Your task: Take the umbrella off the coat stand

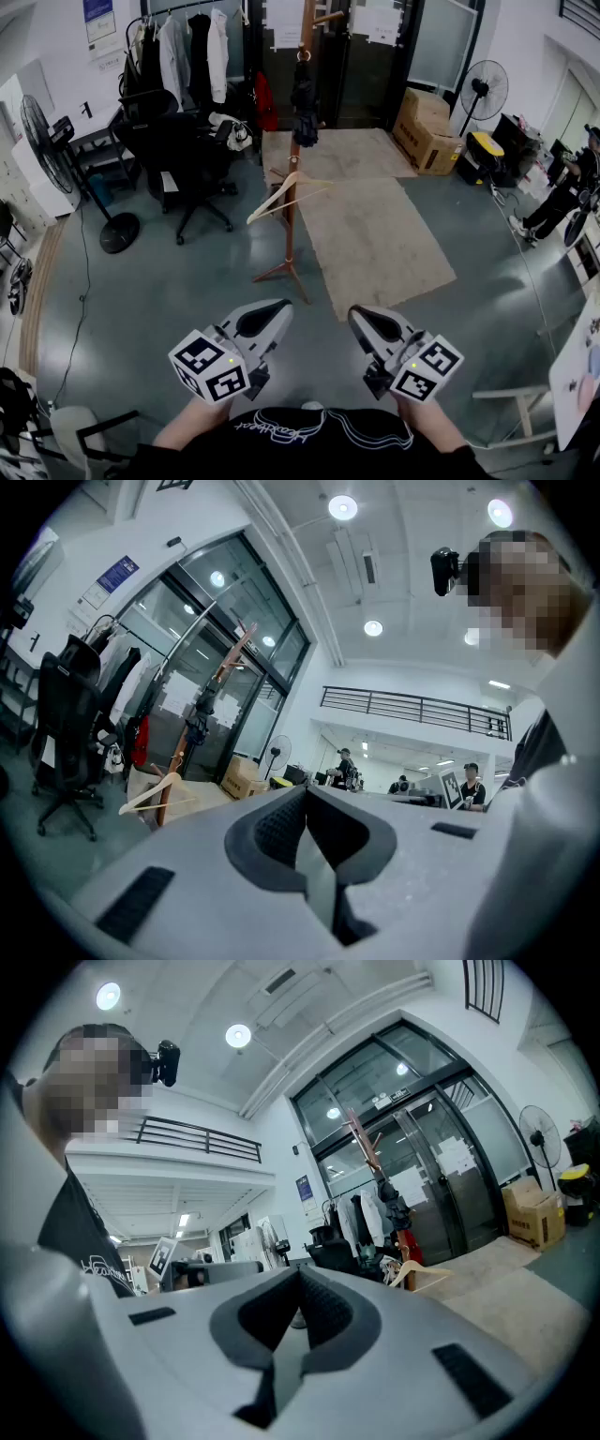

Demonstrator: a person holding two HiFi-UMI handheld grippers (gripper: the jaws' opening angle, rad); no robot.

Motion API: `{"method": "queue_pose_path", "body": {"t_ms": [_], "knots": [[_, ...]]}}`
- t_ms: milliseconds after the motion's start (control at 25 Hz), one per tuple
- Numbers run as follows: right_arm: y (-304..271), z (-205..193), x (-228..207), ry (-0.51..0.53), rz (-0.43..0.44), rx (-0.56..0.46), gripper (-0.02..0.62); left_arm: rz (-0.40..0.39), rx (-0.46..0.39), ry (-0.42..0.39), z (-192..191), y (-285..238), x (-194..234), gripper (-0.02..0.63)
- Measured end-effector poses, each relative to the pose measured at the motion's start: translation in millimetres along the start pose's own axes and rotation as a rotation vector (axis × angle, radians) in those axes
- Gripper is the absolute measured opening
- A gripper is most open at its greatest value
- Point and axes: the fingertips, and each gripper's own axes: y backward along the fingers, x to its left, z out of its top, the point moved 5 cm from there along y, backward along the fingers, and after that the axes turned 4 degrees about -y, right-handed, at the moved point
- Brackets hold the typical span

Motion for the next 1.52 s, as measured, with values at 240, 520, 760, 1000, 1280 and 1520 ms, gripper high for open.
{"method": "queue_pose_path", "body": {"t_ms": [240, 520, 760, 1000, 1280, 1520], "knots": [[-2, 12, 15, 0.048, -0.024, -0.036, 0.003, -0.004, -0.004, -0.016, 7, 18, 3, 0.006], [-7, 25, 28, 0.099, -0.021, -0.107, 0.071, -0.005, -0.011, -0.026, 12, 32, 4, 0.006], [-12, 42, 29, 0.163, -0.009, -0.145, 0.201, 0.008, -0.019, -0.053, 21, 33, 11, 0.006], [-30, 47, 12, 0.191, -0.006, -0.141, 0.339, 0.032, -0.033, -0.071, 26, 31, 28, 0.006], [-76, 52, -22, 0.211, 0.014, -0.117, 0.405, 0.081, -0.044, -0.064, 32, 19, 75, 0.006], [-134, 71, -72, 0.204, 0.023, -0.099, 0.43, 0.116, -0.045, -0.051, 51, -14, 133, 0.006]]}}
